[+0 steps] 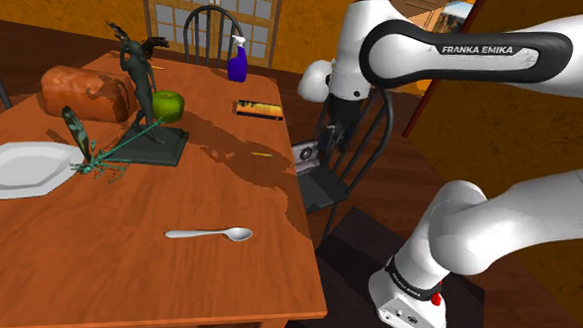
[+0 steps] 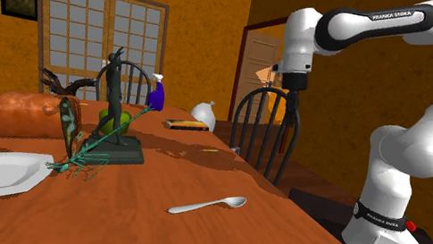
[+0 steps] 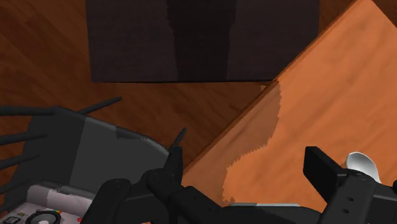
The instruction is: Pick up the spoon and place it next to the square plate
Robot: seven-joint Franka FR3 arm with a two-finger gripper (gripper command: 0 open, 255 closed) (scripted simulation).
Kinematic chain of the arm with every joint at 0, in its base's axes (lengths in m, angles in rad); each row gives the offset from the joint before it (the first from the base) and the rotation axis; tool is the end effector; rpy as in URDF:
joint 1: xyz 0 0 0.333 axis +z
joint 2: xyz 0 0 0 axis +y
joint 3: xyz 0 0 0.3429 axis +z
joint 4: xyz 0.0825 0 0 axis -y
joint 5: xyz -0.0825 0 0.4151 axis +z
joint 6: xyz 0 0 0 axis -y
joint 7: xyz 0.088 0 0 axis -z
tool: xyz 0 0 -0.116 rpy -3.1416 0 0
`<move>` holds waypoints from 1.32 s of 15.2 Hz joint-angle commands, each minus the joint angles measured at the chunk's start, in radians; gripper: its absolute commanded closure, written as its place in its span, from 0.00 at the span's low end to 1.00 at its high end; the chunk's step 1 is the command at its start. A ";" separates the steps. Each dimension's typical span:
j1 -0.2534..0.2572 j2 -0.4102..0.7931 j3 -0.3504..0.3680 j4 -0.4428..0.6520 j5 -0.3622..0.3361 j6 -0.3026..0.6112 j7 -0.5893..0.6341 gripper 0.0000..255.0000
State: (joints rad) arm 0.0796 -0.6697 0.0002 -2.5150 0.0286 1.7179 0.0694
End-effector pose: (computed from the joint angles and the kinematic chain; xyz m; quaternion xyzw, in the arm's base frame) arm 0.3450 0.0305 0.4937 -0.9979 -0.0022 0.0645 0.0091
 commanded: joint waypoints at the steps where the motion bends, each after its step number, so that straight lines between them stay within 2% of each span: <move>1: 0.026 0.040 0.012 -0.021 0.021 0.088 -0.017 0.00; 10: 0.142 0.244 0.074 -0.037 0.111 0.425 -0.099 0.00; 20: 0.258 0.516 0.151 0.044 0.191 0.747 -0.203 0.00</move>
State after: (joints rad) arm 0.3221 -0.1832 0.1361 -2.4883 0.2133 2.4362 -0.1338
